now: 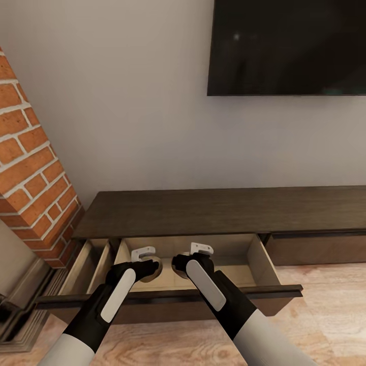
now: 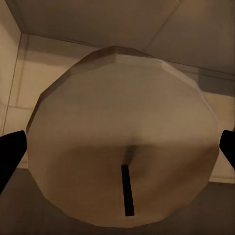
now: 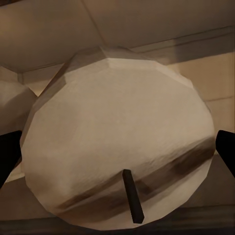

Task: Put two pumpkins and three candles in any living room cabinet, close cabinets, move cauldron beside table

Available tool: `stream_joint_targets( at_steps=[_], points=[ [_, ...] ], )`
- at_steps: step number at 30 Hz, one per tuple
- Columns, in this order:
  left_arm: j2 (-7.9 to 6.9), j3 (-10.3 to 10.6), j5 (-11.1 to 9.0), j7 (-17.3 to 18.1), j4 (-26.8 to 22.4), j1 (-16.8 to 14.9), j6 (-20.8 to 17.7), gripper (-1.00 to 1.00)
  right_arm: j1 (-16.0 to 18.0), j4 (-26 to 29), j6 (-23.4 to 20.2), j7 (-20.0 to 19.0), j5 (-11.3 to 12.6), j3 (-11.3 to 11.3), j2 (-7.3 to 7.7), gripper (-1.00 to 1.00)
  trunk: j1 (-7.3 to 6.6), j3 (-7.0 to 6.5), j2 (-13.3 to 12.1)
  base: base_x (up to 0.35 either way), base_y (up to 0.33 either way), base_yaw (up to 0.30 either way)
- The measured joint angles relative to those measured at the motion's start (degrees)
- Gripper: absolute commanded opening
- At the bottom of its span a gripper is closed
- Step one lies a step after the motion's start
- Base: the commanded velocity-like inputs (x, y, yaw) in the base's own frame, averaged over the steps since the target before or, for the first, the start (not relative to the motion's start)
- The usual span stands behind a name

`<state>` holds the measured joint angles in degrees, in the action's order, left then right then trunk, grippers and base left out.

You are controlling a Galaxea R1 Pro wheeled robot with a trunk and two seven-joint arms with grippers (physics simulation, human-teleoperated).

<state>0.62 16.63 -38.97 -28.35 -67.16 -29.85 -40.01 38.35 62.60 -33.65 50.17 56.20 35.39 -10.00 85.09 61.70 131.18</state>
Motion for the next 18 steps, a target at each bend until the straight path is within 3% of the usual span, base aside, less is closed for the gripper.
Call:
stream_joint_targets(
  at_steps=[18],
  points=[
    [-0.07,0.1,0.0,0.2,0.0,0.0,0.0,-1.00,0.0,-0.1,0.0,-0.1,0.2,0.0,0.00,-1.00,-0.01,0.00,0.0,0.116,0.000,0.000]
  ],
)
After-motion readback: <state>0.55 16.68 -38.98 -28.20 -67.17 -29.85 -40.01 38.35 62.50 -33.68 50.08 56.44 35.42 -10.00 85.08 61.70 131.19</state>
